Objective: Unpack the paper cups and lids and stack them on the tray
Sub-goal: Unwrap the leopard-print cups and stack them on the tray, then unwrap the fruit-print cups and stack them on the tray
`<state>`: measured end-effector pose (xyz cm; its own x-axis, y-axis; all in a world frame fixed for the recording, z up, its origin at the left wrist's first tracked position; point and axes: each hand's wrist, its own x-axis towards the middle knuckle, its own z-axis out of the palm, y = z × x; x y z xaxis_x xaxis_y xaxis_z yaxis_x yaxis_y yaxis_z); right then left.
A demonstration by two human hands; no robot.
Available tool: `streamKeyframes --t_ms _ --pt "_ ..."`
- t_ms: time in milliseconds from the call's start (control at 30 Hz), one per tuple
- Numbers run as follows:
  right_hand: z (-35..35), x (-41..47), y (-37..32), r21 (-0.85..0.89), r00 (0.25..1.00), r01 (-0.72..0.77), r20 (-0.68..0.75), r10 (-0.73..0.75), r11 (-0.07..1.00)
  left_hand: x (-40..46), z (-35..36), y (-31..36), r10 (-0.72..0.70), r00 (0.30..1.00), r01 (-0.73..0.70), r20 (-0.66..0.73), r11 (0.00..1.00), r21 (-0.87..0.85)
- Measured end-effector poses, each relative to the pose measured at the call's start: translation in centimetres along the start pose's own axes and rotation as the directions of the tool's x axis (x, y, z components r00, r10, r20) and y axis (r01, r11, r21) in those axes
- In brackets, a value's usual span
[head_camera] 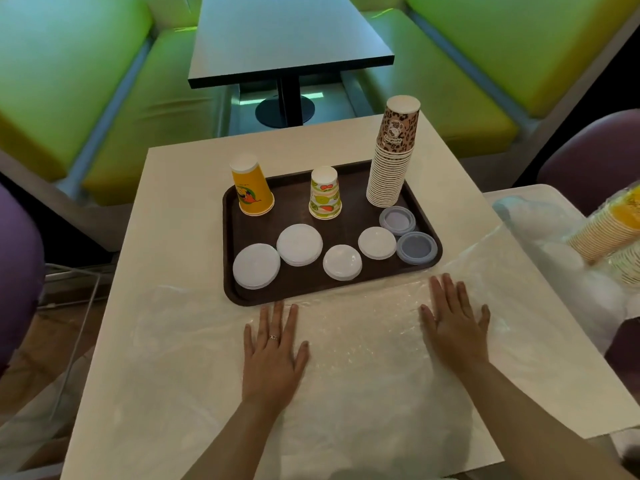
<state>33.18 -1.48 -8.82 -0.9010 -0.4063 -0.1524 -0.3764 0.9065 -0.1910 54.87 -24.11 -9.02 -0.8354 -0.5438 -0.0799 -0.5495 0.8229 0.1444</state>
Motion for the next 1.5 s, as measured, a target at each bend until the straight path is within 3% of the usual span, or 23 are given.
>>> streamKeyframes --t_ms 233,467,667,833,1000,1100,1267,1500 --pt "0.1 0.0 0.0 0.001 1.000 0.009 -0.020 -0.009 1.000 -0.1 0.1 -0.8 -0.144 0.988 0.145 0.045 0.989 -0.018" --pt "-0.1 -0.5 -0.4 0.011 0.999 0.022 -0.036 -0.022 1.000 -0.4 -0.3 -1.5 -0.180 0.983 0.181 0.029 0.983 -0.044" --pt "-0.9 0.1 -0.4 0.009 0.994 0.025 0.109 -0.025 1.000 0.0 -0.7 -0.9 -0.199 0.973 0.202 -0.120 0.979 0.017" --pt "-2.7 0.0 -0.9 0.099 0.986 0.035 0.161 -0.051 0.994 1.1 -2.6 3.3 -0.272 0.894 0.251 -0.356 0.962 -0.103" --pt "-6.0 0.2 0.1 0.240 0.988 0.132 0.040 -0.146 0.962 4.4 -4.9 10.6 -0.179 0.877 0.065 -0.447 0.964 -0.259" --pt "-8.9 1.3 1.4 0.363 0.980 0.197 -0.110 -0.168 0.911 6.5 -6.4 15.6 -0.121 0.878 -0.052 -0.462 0.938 -0.343" --pt "-13.5 3.4 4.7 0.513 0.926 0.272 -0.370 -0.077 0.814 9.9 -9.3 24.0 -0.016 0.887 -0.219 -0.461 0.865 -0.451" --pt "-20.1 6.1 12.1 0.601 0.823 0.333 -0.562 0.088 0.727 13.9 -12.5 35.9 0.143 0.845 -0.427 -0.515 0.760 -0.490"
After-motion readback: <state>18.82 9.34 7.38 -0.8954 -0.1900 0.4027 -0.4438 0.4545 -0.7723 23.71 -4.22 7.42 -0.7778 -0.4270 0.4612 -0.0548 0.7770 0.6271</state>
